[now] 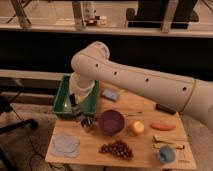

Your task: Place brush in metal cup

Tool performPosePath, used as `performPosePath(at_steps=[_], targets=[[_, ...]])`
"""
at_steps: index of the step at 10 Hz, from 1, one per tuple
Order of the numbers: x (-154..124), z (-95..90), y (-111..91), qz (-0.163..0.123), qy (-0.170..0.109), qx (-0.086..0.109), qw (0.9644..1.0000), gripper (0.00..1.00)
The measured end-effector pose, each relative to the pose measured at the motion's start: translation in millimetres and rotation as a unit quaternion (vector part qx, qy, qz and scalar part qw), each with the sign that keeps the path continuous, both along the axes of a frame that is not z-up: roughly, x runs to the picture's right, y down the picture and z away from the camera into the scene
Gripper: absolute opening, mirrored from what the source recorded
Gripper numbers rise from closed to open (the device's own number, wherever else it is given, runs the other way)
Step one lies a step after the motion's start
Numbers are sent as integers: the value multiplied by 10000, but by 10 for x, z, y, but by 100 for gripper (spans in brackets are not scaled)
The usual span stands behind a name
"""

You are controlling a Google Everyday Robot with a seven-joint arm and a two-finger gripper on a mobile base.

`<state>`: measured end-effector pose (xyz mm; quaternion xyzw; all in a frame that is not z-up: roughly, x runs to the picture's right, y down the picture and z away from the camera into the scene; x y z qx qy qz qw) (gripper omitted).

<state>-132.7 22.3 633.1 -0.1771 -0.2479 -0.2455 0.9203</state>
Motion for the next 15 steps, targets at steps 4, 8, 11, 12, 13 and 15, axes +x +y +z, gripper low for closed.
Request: performPosePath(at_steps=[4,8,11,12,13,15], targets=[[90,-55,-67,-25,148,87,9998,2],[208,-120,14,118,275,76,9995,2],[259,-133,91,231,269,51,9994,2],[279,-126,103,265,262,53,9993,2],[293,-113,115,297,250,47,9992,2],[312,-82,144,331,219,36,9992,2]])
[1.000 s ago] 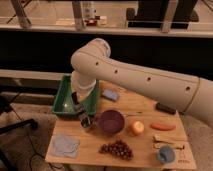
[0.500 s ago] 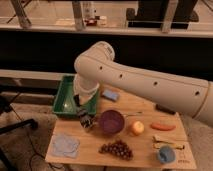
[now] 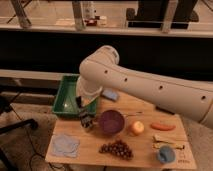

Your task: Place brush in metal cup

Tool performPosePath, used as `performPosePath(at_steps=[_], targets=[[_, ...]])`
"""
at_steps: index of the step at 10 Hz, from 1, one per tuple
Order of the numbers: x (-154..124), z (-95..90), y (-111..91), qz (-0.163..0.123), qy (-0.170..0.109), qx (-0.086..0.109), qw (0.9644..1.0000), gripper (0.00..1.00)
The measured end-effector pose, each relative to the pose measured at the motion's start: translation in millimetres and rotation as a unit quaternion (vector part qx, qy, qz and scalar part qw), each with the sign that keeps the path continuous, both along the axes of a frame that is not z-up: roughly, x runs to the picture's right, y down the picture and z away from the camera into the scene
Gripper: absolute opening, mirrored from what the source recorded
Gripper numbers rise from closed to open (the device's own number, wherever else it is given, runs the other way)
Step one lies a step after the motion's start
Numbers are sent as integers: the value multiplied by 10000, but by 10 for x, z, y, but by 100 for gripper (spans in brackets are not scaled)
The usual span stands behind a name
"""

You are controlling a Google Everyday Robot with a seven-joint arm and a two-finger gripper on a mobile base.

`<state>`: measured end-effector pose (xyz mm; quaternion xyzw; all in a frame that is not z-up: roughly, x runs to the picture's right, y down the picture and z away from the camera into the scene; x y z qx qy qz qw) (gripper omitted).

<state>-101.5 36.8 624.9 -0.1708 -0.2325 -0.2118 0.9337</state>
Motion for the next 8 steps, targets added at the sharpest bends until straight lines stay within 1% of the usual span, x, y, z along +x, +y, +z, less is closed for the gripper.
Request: performPosePath(at_steps=[5,8], targets=[[106,84,125,199,-16,-91,9998,2],[112,133,190,281,-59,-147,9995,2]])
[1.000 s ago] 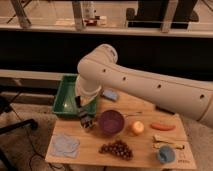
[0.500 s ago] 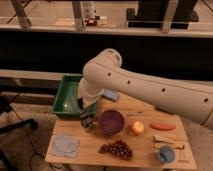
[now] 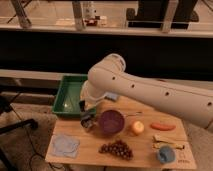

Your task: Place brush in metal cup

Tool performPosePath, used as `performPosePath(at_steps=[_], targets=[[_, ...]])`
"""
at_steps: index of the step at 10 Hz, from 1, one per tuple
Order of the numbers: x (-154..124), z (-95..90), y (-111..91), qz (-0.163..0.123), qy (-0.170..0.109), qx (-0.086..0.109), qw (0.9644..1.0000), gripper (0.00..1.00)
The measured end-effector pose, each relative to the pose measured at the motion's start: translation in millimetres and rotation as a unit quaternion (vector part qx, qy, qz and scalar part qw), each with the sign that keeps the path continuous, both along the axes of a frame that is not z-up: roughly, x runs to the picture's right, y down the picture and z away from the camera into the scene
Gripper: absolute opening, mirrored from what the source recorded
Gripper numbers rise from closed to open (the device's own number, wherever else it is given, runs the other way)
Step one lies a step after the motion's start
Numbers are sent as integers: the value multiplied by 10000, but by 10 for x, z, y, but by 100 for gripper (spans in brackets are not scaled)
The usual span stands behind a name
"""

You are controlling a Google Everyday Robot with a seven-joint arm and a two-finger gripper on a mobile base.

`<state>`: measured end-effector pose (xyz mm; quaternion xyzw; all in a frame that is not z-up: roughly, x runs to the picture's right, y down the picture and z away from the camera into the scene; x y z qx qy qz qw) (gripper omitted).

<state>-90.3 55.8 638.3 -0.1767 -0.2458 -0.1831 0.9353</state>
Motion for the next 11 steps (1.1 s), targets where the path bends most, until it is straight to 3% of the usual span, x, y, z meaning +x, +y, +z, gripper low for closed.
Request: performPosePath(at_steps=[11], targets=[[-20,152,106,90,-123,-141,9998,2]])
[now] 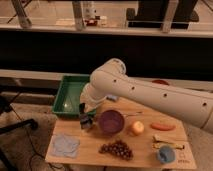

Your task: Place brush in metal cup

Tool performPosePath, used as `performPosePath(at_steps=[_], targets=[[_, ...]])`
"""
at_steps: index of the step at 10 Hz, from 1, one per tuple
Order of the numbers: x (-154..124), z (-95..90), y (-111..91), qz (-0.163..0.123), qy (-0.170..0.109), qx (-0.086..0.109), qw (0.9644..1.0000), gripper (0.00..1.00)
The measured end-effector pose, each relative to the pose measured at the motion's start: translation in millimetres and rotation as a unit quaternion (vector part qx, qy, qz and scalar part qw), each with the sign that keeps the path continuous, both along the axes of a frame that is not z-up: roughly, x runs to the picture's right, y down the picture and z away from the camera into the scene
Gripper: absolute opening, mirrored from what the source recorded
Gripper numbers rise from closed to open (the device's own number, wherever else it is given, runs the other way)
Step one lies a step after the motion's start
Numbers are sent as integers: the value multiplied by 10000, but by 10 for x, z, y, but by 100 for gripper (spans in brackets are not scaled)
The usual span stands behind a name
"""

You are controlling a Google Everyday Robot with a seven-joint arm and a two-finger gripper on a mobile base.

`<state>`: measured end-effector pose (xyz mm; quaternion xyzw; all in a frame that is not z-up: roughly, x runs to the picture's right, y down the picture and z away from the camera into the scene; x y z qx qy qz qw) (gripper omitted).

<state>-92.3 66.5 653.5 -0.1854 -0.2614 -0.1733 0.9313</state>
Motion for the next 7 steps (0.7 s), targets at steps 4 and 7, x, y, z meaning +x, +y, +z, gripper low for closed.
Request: performPosePath(at_steps=[4,7], targets=[[94,17,15,52,56,-14,10000,2],[176,19,42,119,115,-30,9999,2]])
